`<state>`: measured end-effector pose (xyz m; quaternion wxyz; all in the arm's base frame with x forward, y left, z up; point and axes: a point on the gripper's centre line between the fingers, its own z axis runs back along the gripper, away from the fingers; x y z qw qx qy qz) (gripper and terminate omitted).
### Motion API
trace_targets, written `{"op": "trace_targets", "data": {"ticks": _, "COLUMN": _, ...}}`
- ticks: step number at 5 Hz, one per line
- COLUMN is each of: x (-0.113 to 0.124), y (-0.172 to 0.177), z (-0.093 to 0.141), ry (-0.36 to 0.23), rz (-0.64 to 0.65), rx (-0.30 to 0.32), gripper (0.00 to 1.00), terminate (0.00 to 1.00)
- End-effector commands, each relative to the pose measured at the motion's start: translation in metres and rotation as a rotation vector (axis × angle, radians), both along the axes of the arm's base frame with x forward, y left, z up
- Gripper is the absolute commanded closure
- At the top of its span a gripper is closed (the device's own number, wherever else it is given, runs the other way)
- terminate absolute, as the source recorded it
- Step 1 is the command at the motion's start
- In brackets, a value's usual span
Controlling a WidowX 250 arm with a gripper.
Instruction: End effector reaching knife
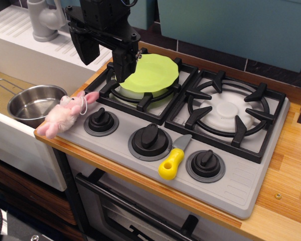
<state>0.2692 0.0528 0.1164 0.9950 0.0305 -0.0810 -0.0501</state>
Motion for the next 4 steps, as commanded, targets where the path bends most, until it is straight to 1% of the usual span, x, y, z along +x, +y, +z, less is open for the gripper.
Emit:
{"op": "trace_targets", "data": {"ticks": 1, "x": 0.000, "y": 0.000, "z": 0.000, "ry": 0.000, "rz": 0.000, "rx": 0.000, "gripper": 0.00, "terminate": 0.00}}
{"op": "trace_targets", "data": {"ticks": 2, "x": -0.010, "y": -0.028, "z": -0.004, "ry": -0.009, "rz": 0.021, "rx": -0.010, "gripper": 0.00, "terminate": 0.00}}
{"op": "trace_targets", "data": {"ticks": 4, "x": -0.031, "y": -0.074, "z": -0.016, "ry": -0.042, "rz": 0.048, "rx": 0.006, "gripper": 0.00, "terminate": 0.00}}
